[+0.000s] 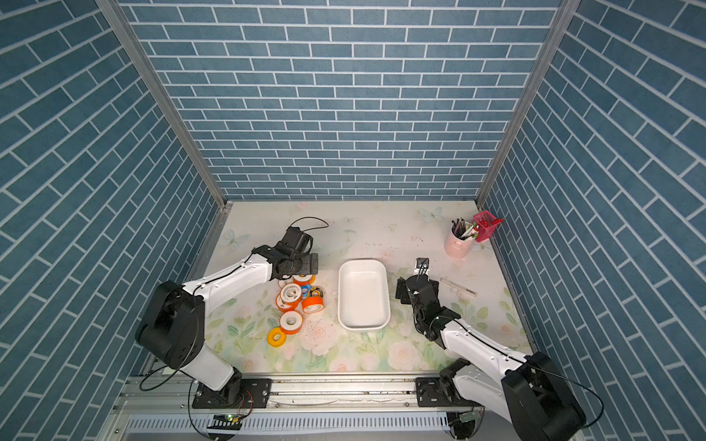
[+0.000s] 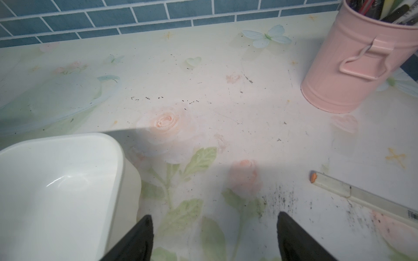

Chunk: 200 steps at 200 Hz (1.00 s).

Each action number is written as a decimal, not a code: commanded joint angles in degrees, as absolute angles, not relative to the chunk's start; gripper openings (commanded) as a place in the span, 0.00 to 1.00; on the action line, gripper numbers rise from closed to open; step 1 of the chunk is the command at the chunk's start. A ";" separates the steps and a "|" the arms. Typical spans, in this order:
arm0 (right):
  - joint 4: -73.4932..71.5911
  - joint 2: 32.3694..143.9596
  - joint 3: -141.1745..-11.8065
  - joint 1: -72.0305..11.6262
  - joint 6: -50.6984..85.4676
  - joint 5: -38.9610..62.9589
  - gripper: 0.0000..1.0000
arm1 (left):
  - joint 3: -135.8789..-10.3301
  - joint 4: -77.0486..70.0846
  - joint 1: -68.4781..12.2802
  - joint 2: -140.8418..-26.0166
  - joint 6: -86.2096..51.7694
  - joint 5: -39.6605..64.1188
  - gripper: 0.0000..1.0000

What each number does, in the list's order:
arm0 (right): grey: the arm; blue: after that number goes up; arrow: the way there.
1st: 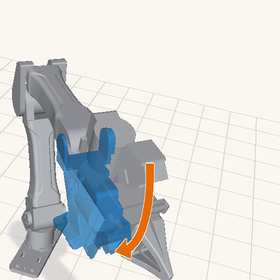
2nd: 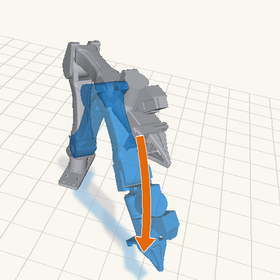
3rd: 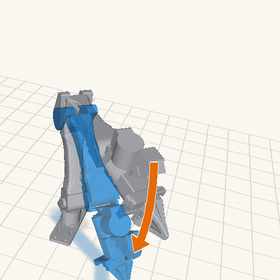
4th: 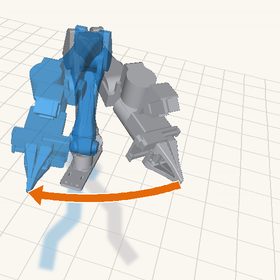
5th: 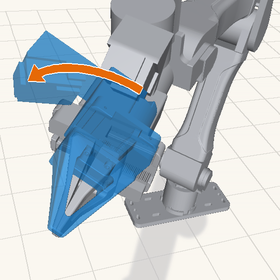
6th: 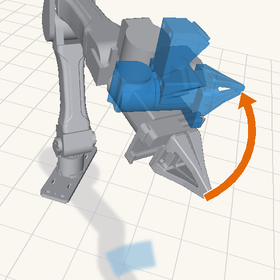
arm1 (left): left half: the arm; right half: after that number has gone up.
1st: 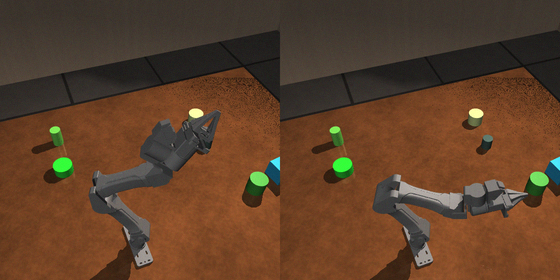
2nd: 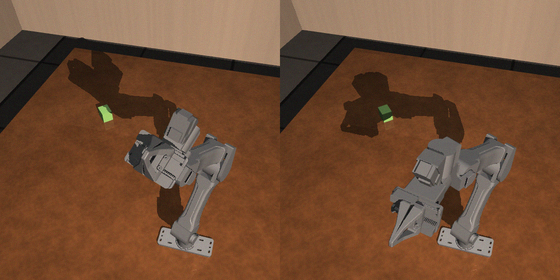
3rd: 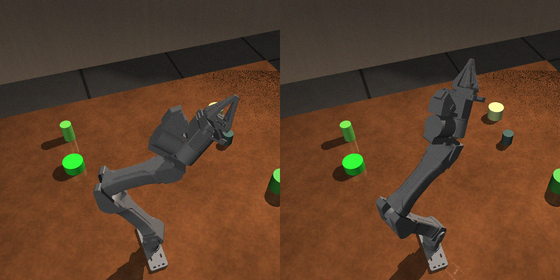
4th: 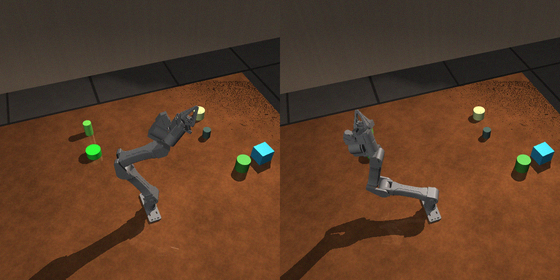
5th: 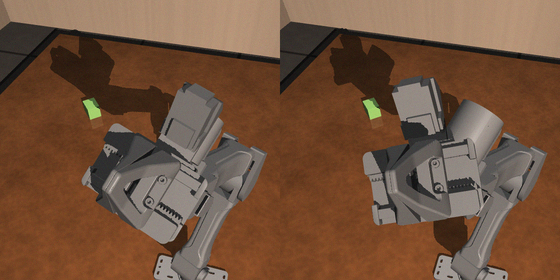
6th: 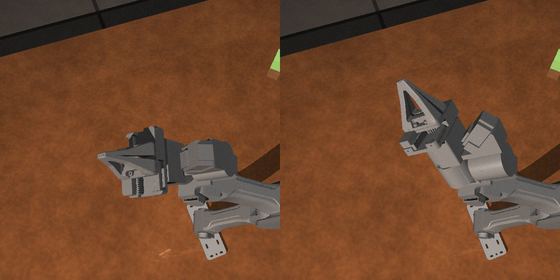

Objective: Put the sealing tape into the storage box
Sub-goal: Pick up the sealing tape at the center of the board.

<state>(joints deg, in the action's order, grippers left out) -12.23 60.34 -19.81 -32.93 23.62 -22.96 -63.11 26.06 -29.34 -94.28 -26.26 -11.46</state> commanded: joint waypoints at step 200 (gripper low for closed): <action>-15.15 60.44 -19.14 -31.73 24.15 -24.18 0.84 | -67.59 30.30 -30.76 -103.71 -26.54 -15.34 0.77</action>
